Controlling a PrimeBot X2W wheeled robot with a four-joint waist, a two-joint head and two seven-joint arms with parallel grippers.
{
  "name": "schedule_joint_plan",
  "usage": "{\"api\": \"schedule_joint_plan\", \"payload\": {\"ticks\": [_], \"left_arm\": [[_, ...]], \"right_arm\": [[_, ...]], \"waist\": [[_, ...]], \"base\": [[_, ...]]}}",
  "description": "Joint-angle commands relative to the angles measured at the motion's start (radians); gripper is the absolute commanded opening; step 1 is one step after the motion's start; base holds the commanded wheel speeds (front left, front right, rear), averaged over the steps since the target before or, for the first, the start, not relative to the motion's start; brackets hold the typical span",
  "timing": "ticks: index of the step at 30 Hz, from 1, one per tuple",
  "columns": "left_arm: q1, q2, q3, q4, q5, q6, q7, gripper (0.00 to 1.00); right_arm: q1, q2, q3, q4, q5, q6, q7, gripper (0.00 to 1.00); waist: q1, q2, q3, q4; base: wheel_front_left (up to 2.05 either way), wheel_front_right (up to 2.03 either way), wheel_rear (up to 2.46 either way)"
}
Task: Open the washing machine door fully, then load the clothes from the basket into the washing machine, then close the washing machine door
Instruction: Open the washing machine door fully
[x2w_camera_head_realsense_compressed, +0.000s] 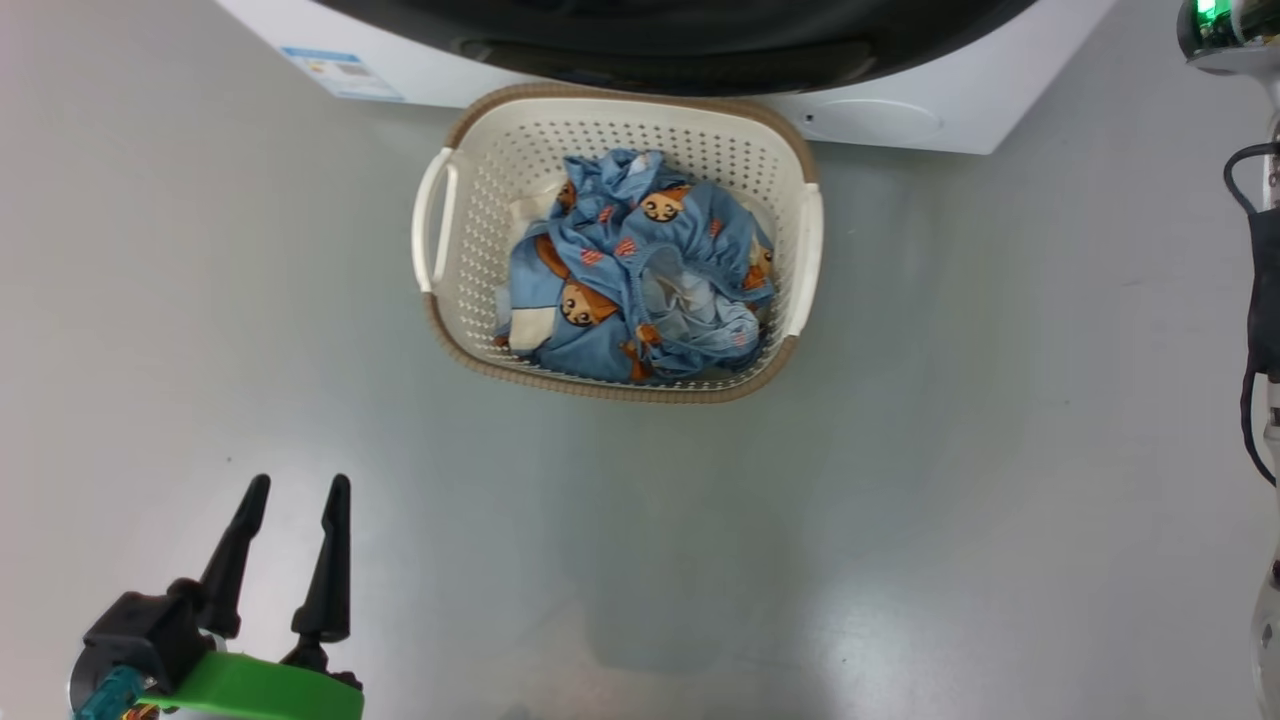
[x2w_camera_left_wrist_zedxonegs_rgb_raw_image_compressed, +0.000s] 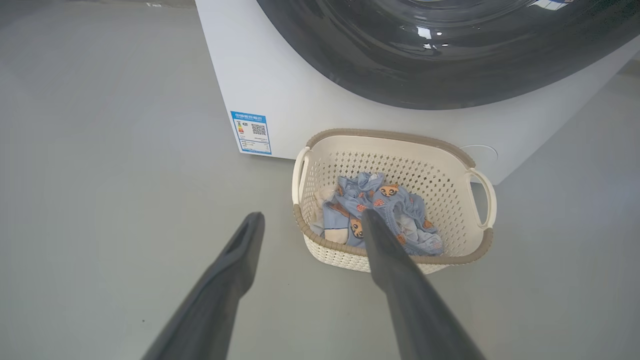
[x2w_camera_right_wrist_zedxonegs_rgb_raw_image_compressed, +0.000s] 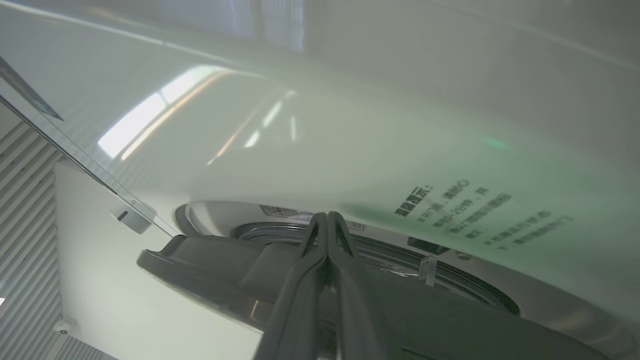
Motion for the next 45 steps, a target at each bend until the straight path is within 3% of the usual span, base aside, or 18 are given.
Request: {"api": "schedule_joint_plan", "payload": {"ticks": [1,10,25,45], "left_arm": [[0.017,0.019,0.030,-0.016,-0.015,0.011,-0.006,1.00],[0.043,0.019,0.012,-0.012,-0.028,0.026,-0.006,1.00],[0.065,0.019,0.006,-0.005,-0.036,0.037,-0.006,1.00],[0.056,0.019,0.031,-0.003,-0.034,0.034,-0.006,1.00]], "right_arm": [[-0.018,0.006,0.006,-0.024,0.007,0.002,0.015,0.00],[-0.035,-0.017,-0.003,-0.014,0.025,0.002,0.071,0.00],[-0.059,0.002,0.000,0.017,0.084,0.002,0.231,0.00],[0.017,0.055,0.067,0.003,0.054,0.002,0.405,0.00]], "waist": [[-0.0001,0.0000,0.007,0.024],[-0.0001,0.0000,0.018,0.059],[-0.0001,0.0000,0.011,0.066],[-0.0001,0.0000,-0.027,-0.008]], "base": [[0.00,0.00,0.00],[0.00,0.00,0.00],[0.00,0.00,0.00],[0.00,0.00,0.00]]}}
